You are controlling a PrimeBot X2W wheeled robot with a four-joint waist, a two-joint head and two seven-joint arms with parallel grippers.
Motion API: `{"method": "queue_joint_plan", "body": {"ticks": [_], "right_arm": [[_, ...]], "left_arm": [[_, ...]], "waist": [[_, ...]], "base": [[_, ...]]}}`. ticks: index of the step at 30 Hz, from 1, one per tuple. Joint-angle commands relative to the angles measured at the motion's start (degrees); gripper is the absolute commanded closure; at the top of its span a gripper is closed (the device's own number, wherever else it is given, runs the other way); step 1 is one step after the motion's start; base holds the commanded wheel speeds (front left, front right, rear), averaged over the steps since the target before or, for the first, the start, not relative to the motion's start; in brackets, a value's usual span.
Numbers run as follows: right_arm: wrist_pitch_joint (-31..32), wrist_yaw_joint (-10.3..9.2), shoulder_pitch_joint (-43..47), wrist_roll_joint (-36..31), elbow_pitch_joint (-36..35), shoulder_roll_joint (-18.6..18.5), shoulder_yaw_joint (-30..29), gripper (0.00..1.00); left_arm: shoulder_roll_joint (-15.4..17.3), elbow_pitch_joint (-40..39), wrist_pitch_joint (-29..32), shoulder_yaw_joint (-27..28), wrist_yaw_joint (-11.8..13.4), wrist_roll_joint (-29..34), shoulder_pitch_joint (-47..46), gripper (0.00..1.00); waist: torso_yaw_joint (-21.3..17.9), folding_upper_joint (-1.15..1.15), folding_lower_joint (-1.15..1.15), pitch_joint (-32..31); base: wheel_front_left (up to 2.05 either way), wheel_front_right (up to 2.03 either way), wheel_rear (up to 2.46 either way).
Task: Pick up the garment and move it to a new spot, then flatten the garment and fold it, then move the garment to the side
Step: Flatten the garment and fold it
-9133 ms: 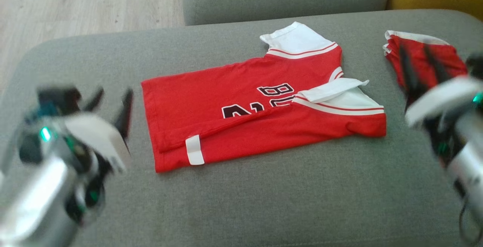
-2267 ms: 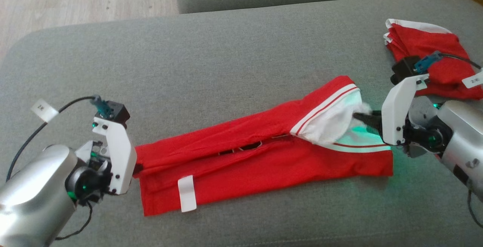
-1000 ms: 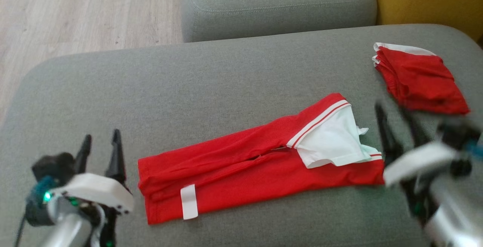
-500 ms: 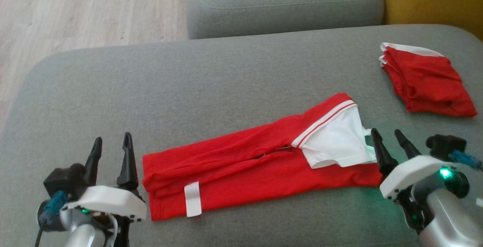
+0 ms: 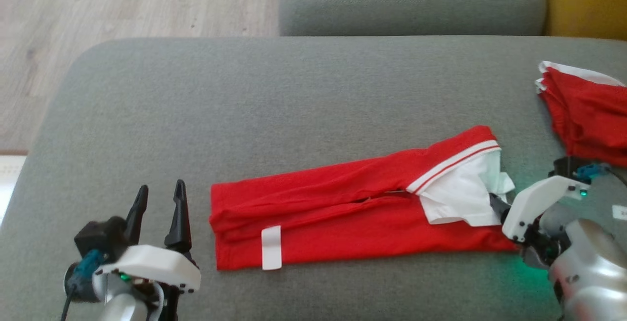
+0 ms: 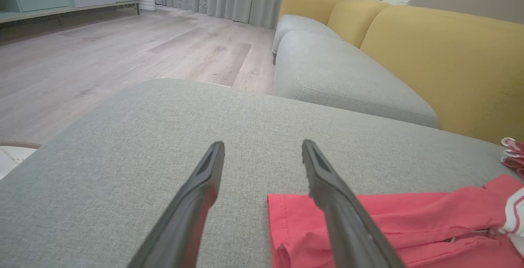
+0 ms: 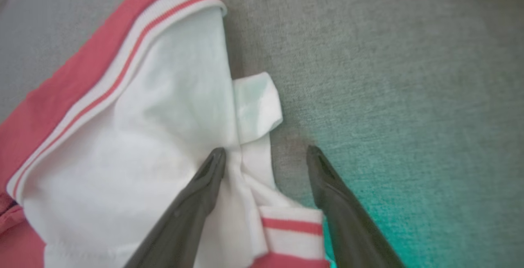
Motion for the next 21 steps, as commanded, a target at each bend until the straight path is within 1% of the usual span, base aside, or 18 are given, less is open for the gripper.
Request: {"method": "queue_joint_plan", "body": {"ticks": [1,5,9,12,13,14,15,16,17,21], "right_arm": [[1.4,-0.04,-2.5,0.1,0.1,1.0,0.7,0.0],[5.9,-0.04,-3.4,2.0,3.2,2.6,0.1,0.0],[8.7,-0.04,-3.4,4.6,2.9,4.1,0.6,0.0],[11.2,-0.04,-3.2,6.0,2.4,4.3,1.7,0.0],[11.6,-0.04,-3.2,6.2,2.3,4.1,2.1,0.04],[11.6,-0.04,-3.2,6.3,2.1,3.8,2.4,0.25],[11.1,-0.04,-3.3,6.3,2.0,3.5,2.7,0.53],[10.4,-0.04,-3.3,6.4,1.8,3.3,2.9,0.96],[9.7,-0.04,-3.4,6.6,1.7,3.1,3.0,1.0],[6.6,-0.04,-3.5,7.1,0.5,2.4,3.9,1.0]], "left_arm": [[0.3,-1.5,-0.7,3.0,-0.4,0.8,-4.0,0.0],[-0.1,-1.2,-0.7,3.3,-0.7,1.3,-4.3,0.0],[-0.5,-0.8,-0.7,3.3,-1.1,1.7,-4.5,0.0],[-0.8,-0.3,-0.7,3.5,-1.3,1.7,-4.5,0.0],[-0.8,-0.1,-0.7,3.6,-1.4,1.7,-4.5,0.0],[-0.9,0.2,-0.7,3.7,-1.5,1.6,-4.5,0.0],[-0.9,0.3,-0.7,3.7,-1.6,1.6,-4.5,0.0],[-1.0,0.5,-0.7,3.8,-1.7,1.6,-4.5,0.0],[-1.1,0.6,-0.7,3.9,-1.7,1.6,-4.5,0.0],[-1.2,0.9,-0.7,4.4,-1.7,1.6,-4.2,0.0]], "waist": [[0.9,0.0,0.0,0.5],[2.1,0.0,0.0,1.0],[3.1,0.0,0.0,1.1],[3.5,0.0,0.0,1.1],[3.7,0.0,0.0,1.1],[3.8,0.0,0.0,1.1],[3.9,0.0,0.0,1.0],[3.9,0.0,0.0,1.0],[4.0,0.0,0.0,0.9],[3.6,0.0,0.0,0.5]], "base": [[0.0,0.0,0.0],[0.0,0.0,0.0],[0.0,0.0,0.0],[0.0,0.0,0.0],[0.0,0.0,0.0],[0.0,0.0,0.0],[0.0,0.0,0.0],[0.0,0.0,0.0],[0.0,0.0,0.0],[0.0,0.0,0.0]]}}
